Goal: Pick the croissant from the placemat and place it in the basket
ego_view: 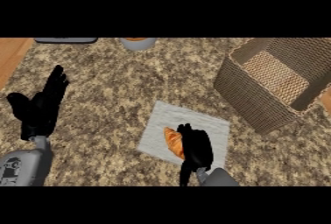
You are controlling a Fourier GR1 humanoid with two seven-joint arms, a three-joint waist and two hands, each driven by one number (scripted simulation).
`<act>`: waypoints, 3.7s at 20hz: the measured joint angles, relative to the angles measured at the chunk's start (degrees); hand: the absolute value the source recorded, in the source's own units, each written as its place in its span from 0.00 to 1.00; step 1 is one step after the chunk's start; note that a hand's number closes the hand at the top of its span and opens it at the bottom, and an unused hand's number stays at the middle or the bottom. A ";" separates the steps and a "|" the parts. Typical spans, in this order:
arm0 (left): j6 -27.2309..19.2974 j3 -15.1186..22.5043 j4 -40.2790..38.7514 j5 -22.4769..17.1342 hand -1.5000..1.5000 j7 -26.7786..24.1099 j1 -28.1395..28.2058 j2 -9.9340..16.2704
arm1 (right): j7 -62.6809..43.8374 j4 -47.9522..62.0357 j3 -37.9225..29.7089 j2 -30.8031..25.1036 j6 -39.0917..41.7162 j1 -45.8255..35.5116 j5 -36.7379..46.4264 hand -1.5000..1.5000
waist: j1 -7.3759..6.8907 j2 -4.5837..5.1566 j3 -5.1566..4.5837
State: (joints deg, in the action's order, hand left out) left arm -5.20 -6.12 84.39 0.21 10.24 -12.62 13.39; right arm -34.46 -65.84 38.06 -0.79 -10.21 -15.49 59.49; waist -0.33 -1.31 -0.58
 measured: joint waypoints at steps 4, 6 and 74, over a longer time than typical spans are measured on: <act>0.52 0.96 -0.05 0.11 0.50 -1.26 -0.24 -0.75 | -3.79 2.02 -3.82 -0.01 -4.73 -3.12 -10.66 1.00 | -2.02 1.28 0.24; 0.67 1.66 0.02 0.16 0.50 -1.38 -0.68 -1.34 | -4.58 3.83 -6.02 0.04 -7.27 -5.52 -15.60 1.00 | -3.07 1.86 0.39; 1.40 -0.81 0.53 0.94 0.50 -1.48 1.09 -1.59 | 3.25 46.70 -36.16 -16.60 -37.86 -52.14 -31.86 1.00 | -1.28 1.91 0.61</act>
State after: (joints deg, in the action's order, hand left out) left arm -3.79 -6.94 84.91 1.15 8.76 -11.53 11.79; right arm -31.21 -19.14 1.89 -17.40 -48.07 -67.63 27.63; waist -1.61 0.60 0.03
